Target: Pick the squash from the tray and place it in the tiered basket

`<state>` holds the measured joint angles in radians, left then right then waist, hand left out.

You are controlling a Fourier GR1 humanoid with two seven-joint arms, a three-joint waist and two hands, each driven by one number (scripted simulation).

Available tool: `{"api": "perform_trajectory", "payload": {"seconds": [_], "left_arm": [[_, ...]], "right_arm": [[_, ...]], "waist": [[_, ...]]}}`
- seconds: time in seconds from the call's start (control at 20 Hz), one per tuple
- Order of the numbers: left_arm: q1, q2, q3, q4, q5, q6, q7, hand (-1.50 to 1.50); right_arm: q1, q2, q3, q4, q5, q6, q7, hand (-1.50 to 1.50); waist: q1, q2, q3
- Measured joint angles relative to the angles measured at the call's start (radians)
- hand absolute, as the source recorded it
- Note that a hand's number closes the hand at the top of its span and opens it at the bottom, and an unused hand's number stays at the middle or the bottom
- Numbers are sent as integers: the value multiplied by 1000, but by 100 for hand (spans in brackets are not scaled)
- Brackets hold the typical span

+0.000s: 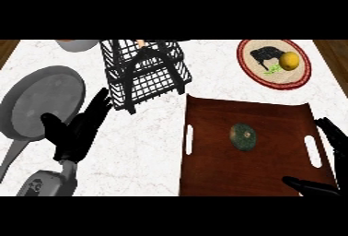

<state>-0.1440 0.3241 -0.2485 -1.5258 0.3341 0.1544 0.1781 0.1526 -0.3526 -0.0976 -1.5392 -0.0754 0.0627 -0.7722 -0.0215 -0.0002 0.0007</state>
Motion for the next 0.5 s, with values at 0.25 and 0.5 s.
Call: {"api": "perform_trajectory", "payload": {"seconds": [0.25, 0.5], "left_arm": [[-7, 2, 13, 17, 5, -13, 4, 0], [-11, 0, 15, 26, 0, -17, 9, 0]], "right_arm": [[143, -55, 0, -156, 183, -136, 112, -150], [280, -72, 30, -360, 398, -256, 330, -150]], "waist": [[-13, -4, -4], [-14, -4, -6]]}}
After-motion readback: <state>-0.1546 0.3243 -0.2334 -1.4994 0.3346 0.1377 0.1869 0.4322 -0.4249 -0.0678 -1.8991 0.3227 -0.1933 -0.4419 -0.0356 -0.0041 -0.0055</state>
